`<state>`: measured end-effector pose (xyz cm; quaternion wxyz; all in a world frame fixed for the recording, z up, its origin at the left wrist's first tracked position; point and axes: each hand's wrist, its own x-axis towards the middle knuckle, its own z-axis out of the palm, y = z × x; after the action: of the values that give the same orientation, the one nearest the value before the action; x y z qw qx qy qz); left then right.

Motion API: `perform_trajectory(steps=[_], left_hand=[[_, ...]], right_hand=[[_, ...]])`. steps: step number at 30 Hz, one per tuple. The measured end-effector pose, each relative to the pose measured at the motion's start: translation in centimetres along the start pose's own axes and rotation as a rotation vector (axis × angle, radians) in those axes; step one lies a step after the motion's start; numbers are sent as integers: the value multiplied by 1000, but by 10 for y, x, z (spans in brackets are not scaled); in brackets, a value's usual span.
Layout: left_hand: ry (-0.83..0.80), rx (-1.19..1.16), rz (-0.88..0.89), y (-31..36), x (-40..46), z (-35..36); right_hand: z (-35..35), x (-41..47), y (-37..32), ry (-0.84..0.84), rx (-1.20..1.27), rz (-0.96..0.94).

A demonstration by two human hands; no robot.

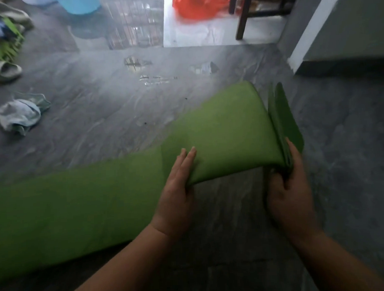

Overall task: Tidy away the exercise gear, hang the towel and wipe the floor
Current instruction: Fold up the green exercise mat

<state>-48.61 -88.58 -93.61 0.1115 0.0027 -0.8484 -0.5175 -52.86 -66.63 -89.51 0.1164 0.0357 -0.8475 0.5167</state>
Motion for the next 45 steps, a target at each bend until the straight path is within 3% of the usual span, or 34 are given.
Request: perform_trajectory(steps=[5,11,16,20,22,26,29,34,37,41,45], left_hand=[[-329,-47,-36,16,11,43],[-226,-133,-47,11,14,57],[-327,-16,63,-16,-8,62],[-358,-58,24,-21,-24,64],[-291,-156,17,-13,-27,55],[67,-388,-92,16,-12,22],[114,-531,-242,42,5,-14],[-241,-207,-309,71,27,-75],[-286,54,-359,74,34,-96],[-371,388,-443,63,26,-110],[-345,587,-485,28,6,-130]], right_hand=[[5,35,-44,12,6,32],[31,43,-61,-134,305,185],[36,1,-33,-250,310,272],[35,-15,-14,-318,373,266],[32,-14,-7,-385,393,289],[35,-21,-4,-466,230,157],[52,-30,-6,-520,152,42],[87,-40,-16,-499,55,-149],[113,-58,-19,-465,-71,-299],[142,-76,-13,-637,-228,-349],[149,-84,-4,-793,-372,-455]])
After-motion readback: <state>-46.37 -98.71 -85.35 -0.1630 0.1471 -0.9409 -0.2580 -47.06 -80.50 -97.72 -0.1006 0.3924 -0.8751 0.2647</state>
